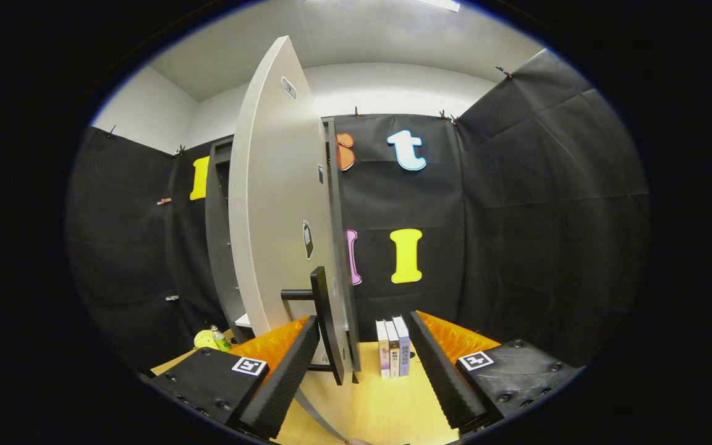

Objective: Open the shoe cabinet door, grab the shoes and put them into the shoe cabinet, then close the shoe cabinet door.

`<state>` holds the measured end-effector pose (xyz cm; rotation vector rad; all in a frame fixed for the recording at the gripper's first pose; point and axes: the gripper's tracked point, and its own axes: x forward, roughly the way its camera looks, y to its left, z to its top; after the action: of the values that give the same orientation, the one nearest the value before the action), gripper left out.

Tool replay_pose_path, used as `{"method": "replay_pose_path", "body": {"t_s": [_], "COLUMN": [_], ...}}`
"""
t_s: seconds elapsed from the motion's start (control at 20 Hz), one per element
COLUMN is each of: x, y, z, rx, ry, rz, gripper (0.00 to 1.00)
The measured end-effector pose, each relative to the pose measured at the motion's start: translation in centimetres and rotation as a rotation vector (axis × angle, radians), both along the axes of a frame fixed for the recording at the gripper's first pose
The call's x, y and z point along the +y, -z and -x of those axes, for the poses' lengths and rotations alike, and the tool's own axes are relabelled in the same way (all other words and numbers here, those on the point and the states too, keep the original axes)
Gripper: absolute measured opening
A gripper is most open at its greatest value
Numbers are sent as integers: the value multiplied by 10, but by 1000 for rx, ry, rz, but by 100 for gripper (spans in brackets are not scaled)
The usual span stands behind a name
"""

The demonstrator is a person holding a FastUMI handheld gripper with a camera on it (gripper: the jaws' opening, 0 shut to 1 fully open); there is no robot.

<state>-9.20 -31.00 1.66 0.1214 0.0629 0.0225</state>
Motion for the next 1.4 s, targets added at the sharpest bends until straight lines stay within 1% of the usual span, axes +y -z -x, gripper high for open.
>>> {"method": "replay_pose_path", "body": {"t_s": [0.2,0.45,0.75,1.05,1.4], "x": [38,81,119,161,199], "y": [1,3,8,6,8], "z": [-6,-16,-37,-51,-73], "rx": [-4,-4,3,-12,-16], "ry": [-36,-54,-54,-74,-60], "rz": [-1,-21,-57,-5,10], "gripper": [97,97,97,97,97]}}
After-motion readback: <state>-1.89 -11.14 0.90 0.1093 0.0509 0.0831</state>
